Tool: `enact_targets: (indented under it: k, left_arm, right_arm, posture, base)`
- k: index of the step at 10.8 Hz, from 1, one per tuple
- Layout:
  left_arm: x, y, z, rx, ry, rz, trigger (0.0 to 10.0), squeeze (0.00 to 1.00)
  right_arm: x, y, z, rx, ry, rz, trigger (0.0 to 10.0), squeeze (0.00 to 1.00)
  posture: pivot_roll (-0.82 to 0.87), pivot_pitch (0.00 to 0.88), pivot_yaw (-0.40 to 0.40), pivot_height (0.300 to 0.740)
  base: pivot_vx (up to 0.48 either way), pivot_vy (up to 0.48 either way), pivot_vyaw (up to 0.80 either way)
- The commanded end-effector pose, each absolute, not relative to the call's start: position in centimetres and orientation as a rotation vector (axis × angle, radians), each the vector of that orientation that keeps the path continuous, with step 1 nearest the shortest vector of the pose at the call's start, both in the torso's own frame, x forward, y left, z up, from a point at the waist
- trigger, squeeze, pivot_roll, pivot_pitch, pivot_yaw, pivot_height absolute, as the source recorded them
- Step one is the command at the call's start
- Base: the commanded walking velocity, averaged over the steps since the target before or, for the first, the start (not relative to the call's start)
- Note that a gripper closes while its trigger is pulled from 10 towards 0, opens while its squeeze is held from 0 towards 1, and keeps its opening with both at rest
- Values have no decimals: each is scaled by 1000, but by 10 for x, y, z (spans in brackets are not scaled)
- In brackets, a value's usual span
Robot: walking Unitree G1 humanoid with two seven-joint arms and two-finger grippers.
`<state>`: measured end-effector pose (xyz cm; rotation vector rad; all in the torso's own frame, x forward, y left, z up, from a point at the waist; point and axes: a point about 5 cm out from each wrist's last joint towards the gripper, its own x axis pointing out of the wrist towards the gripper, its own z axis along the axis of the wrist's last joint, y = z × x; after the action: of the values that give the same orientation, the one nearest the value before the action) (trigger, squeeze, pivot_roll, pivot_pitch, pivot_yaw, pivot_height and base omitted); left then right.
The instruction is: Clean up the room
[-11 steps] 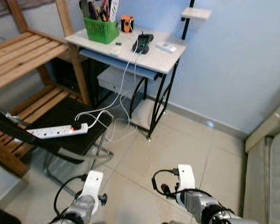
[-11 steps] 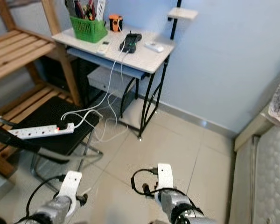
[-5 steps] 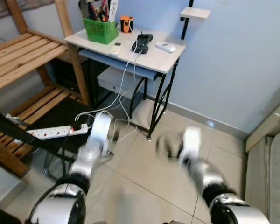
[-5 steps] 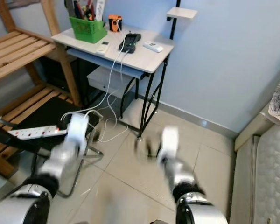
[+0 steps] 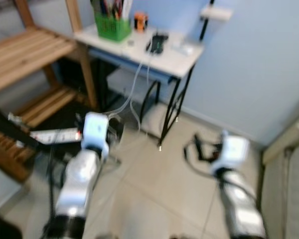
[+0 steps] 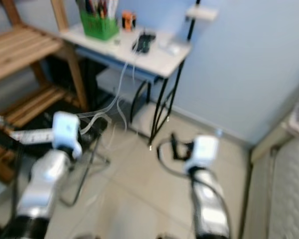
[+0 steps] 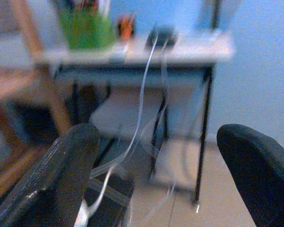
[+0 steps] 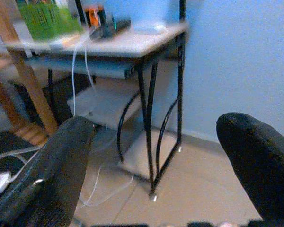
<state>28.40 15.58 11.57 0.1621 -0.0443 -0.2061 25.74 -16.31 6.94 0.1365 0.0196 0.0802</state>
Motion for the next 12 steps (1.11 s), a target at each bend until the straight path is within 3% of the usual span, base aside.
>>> enact_targets:
  k: [1, 2, 3, 6, 12]
  left_arm:
    - [272, 151, 120, 175, -75, -270, 10000, 0]
    - [245, 162, 106, 113, -34, -276, 10000, 0]
    - [246, 165, 101, 72, 2, -241, 10000, 0]
    - [271, 151, 110, 129, -13, -288, 10000, 0]
    - [285, 139, 111, 196, -34, -383, 10000, 0]
  right_arm:
    - [253, -164, 78, 138, -13, 118, 10000, 0]
    - [244, -171, 79, 155, 3, 111, 10000, 0]
    - [248, -170, 81, 166, 7, 109, 10000, 0]
    - [279, -146, 91, 172, -2, 180, 10000, 0]
    - [288, -140, 80, 144, 40, 194, 10000, 0]
  posture:
    - [15, 0, -49, 735]
    - [17, 0, -48, 735]
    - [26, 0, -47, 735]
    - [37, 0, -44, 735]
    - [29, 0, -37, 735]
  base:
    - [0, 0, 0]
    - [0, 0, 0]
    - [0, 0, 0]
    - [0, 0, -233]
    - [0, 0, -695]
